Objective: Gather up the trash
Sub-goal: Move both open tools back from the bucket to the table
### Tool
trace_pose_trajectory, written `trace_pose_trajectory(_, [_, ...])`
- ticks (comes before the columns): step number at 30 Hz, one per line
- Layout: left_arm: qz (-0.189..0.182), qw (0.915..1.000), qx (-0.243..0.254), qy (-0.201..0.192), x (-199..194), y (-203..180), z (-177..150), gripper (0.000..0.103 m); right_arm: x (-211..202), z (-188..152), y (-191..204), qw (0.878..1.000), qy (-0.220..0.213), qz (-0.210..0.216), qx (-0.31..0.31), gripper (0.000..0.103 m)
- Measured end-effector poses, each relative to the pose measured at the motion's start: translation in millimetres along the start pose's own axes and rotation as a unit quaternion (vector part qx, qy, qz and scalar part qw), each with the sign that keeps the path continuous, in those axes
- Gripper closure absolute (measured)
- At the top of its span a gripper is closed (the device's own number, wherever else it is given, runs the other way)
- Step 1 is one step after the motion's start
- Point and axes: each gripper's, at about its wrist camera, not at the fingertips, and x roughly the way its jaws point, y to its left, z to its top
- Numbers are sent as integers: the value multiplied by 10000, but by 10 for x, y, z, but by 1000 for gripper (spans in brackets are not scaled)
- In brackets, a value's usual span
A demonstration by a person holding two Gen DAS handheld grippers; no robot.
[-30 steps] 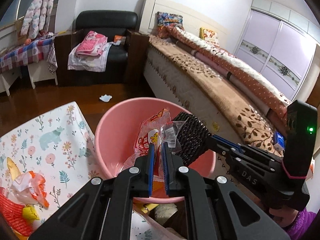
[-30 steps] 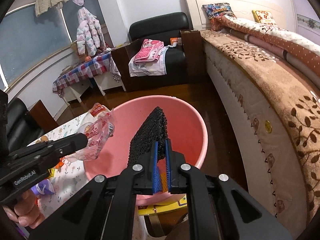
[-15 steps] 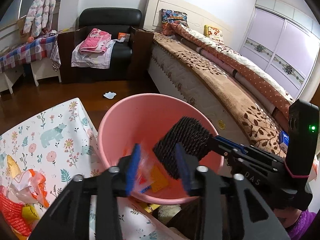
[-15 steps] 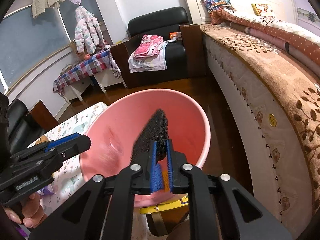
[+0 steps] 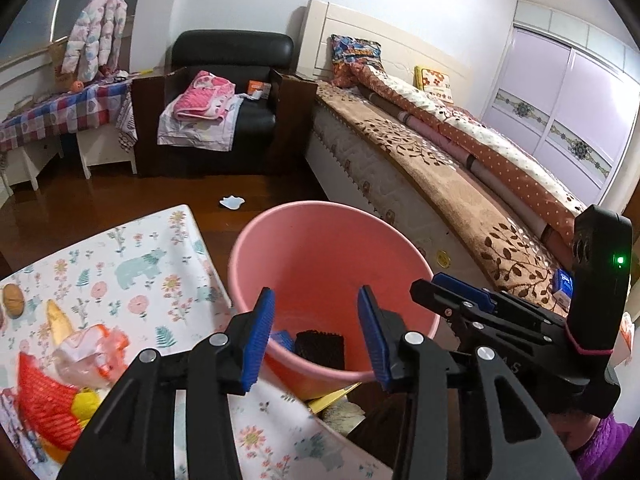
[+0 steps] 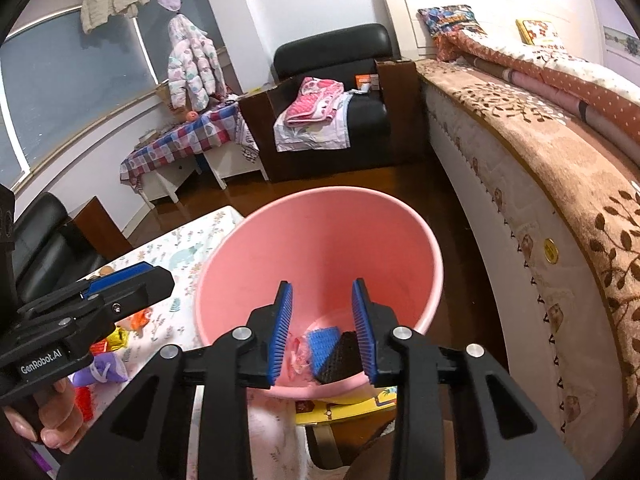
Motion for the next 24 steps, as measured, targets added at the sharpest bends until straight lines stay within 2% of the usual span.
trace_pose_trajectory(11, [436,9986,-151,-270,-676,346,-198,61,-180,-97,438,9985,-77,384,-383,71])
trace_pose_trajectory(24, [1262,9900,-613,-169,-1290,871,-677,61,-148,-407,1071,9877,341,1007,-1143,72])
